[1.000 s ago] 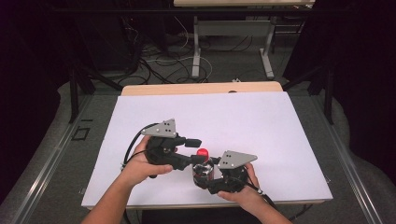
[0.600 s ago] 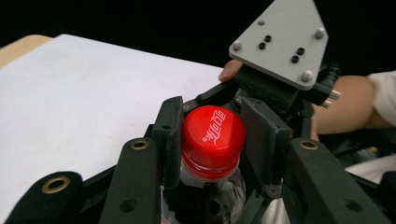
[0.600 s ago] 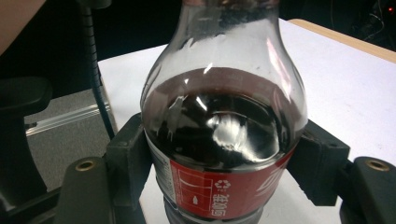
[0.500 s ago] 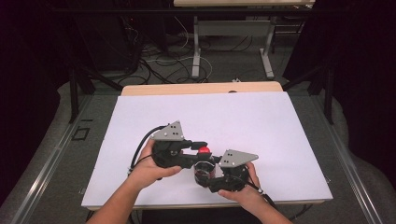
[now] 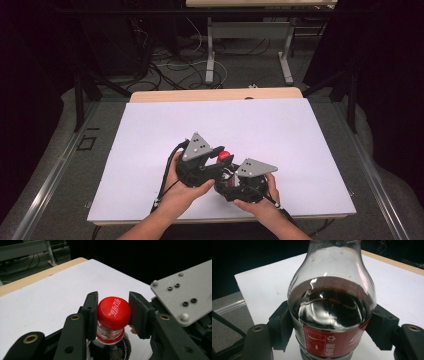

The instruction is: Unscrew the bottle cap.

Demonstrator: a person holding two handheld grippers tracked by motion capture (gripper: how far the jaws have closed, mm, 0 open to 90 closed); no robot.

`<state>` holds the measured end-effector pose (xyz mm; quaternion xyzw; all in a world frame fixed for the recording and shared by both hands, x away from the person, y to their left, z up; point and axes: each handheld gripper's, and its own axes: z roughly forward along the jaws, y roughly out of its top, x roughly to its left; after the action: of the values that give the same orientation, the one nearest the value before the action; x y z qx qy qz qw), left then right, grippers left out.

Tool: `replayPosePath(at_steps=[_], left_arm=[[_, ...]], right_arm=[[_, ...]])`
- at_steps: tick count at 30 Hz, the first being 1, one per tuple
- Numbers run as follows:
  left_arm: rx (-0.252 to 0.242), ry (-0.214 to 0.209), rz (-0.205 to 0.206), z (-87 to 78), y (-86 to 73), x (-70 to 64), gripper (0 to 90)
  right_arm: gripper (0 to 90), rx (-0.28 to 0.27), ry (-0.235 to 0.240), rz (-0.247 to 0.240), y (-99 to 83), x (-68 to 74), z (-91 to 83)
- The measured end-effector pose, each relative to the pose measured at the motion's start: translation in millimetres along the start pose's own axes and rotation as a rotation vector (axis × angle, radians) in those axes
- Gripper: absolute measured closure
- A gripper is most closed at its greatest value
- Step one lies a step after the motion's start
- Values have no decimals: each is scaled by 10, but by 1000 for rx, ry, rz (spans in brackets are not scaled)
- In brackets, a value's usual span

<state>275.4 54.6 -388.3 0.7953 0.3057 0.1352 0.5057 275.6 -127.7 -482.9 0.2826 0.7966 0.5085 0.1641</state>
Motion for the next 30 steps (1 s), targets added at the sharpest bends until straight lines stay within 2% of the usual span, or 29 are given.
replayPosePath(at_steps=[9, 12, 15, 23, 25, 30], left_arm=[[-13, 11, -28, -91, 17, 140, 613], [-20, 32, -36, -138, 12, 217, 613], [-28, 46, -53, -180, -14, 312, 613], [-33, 96, -108, -251, -138, 571, 613], [-32, 101, -115, -253, -179, 622, 613], [-21, 134, -132, -223, -335, 749, 612]], right_arm=[[299, -5, -4, 20, -6, -20, 2], [299, -11, -4, 12, -13, -48, 8], [298, -12, -14, 27, -15, -70, 4], [298, -20, -32, 43, -15, -136, -13], [298, -28, -37, 36, -14, -155, -11], [297, -23, -40, 53, -13, -185, -21]])
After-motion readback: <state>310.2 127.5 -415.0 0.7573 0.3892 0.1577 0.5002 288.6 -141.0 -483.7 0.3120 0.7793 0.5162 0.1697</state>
